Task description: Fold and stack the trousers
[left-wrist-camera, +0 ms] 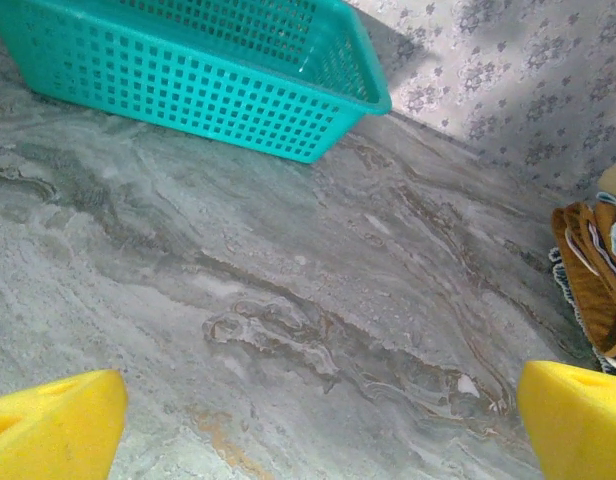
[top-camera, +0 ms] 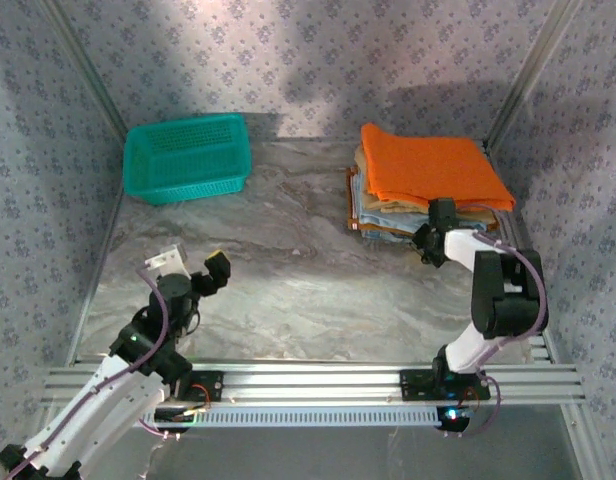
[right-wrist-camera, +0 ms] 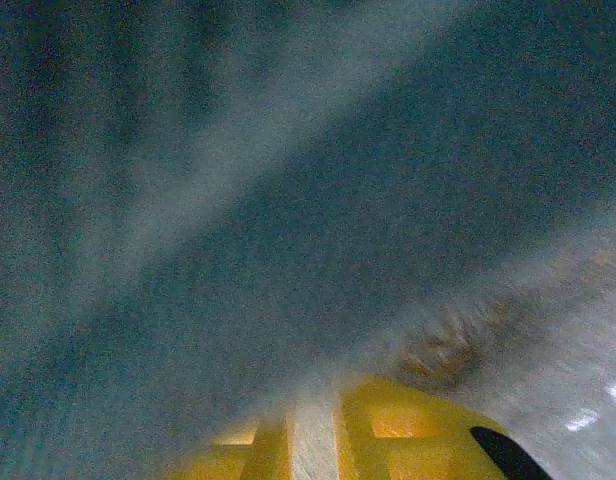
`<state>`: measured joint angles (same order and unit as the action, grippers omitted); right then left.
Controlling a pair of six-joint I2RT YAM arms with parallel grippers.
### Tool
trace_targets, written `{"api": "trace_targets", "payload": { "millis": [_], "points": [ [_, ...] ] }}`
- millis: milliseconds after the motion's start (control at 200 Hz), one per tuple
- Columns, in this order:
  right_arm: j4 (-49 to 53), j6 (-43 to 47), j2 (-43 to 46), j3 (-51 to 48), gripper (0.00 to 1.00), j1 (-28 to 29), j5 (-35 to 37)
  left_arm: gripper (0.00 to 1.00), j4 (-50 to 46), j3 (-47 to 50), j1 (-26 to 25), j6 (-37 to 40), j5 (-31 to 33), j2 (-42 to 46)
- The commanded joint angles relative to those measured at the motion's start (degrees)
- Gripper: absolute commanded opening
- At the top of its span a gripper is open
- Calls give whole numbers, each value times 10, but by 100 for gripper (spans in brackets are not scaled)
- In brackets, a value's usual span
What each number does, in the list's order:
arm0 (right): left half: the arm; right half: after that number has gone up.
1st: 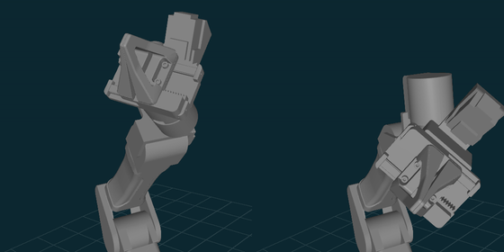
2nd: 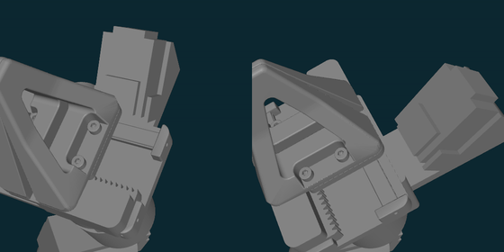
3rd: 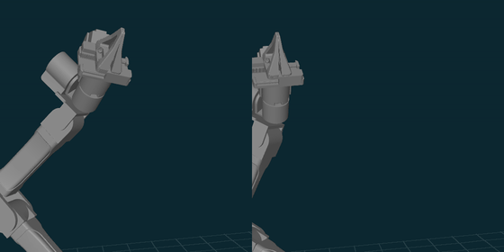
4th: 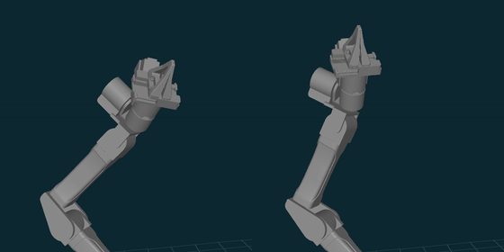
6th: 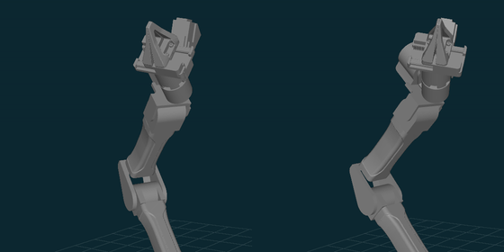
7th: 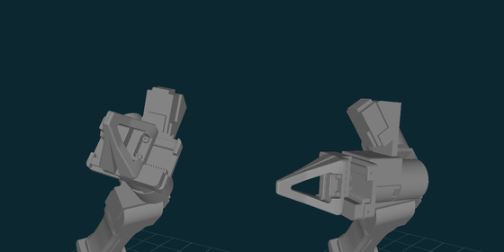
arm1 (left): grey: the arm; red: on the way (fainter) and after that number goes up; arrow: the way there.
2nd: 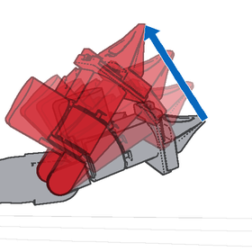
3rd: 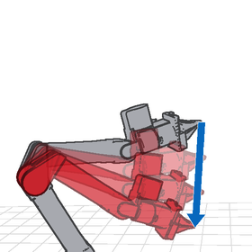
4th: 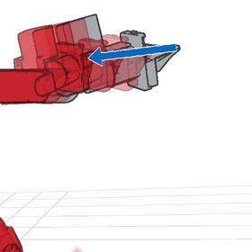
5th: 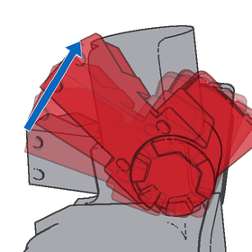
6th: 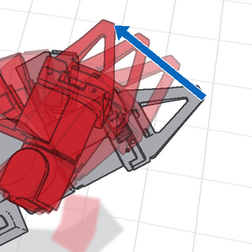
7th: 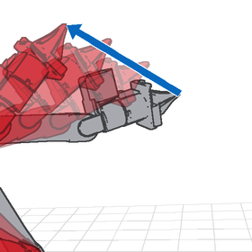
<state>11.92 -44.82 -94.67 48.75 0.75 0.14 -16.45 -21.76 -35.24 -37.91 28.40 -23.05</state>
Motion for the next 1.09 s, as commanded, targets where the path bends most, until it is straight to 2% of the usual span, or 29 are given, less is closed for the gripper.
{"api": "trace_targets", "payload": {
  "millis": [0,130,370,765,869,1089],
  "points": [
    [-10,-49,-40,30,23,-1,-11,100,20,3,-2,-15,19,-2],
    [-20,-94,-72,60,26,-2,4,100,21,3,0,-15,24,-4],
    [-18,-162,-151,152,25,-30,14,100,14,-2,1,-21,24,-14],
    [40,-193,-272,355,25,-26,10,100,6,-13,5,-24,26,-22],
    [22,-193,-267,339,25,-12,21,100,0,-18,6,-24,25,-25],
    [-56,-197,-249,304,26,-21,-8,100,5,-25,7,-9,24,-32]
  ]
}}
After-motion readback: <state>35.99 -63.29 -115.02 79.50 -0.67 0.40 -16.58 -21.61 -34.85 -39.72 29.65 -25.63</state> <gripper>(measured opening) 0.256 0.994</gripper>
